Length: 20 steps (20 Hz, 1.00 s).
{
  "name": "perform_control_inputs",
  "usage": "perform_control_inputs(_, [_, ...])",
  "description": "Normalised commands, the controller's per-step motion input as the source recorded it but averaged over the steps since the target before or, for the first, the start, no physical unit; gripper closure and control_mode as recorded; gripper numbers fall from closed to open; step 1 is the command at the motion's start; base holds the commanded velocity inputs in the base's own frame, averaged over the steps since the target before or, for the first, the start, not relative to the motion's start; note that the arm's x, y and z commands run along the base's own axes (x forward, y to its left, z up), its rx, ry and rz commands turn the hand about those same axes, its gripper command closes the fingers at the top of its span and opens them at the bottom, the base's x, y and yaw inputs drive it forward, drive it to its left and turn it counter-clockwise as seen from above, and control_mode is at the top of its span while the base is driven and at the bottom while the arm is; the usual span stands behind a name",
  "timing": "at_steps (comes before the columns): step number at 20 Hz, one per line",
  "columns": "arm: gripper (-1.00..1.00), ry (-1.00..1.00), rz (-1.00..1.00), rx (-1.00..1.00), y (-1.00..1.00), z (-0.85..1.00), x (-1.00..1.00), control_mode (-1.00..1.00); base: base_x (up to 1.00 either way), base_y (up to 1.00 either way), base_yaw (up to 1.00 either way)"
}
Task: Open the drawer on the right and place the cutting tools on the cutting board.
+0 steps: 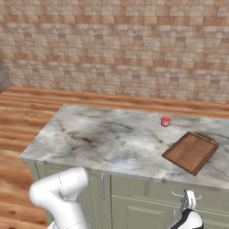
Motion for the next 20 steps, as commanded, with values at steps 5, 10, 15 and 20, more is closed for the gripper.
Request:
perform_control_inputs(5, [-1.0, -0.01, 0.0, -0.02, 0.0, -0.14, 0.0, -1.0, 0.0, 0.0, 0.0])
perform_control_inputs(10, [-1.0, -0.02, 0.0, -0.06, 0.0, -0.33, 0.0, -1.0, 0.0, 0.0, 0.0])
perform_control_inputs(15, [-1.0, 0.0, 0.0, 0.0, 0.0, 0.0, 0.0, -1.0, 0.0, 0.0, 0.0])
perform_control_inputs(20, [-1.0, 0.0, 0.0, 0.0, 0.0, 0.0, 0.0, -1.0, 0.0, 0.0, 0.0])
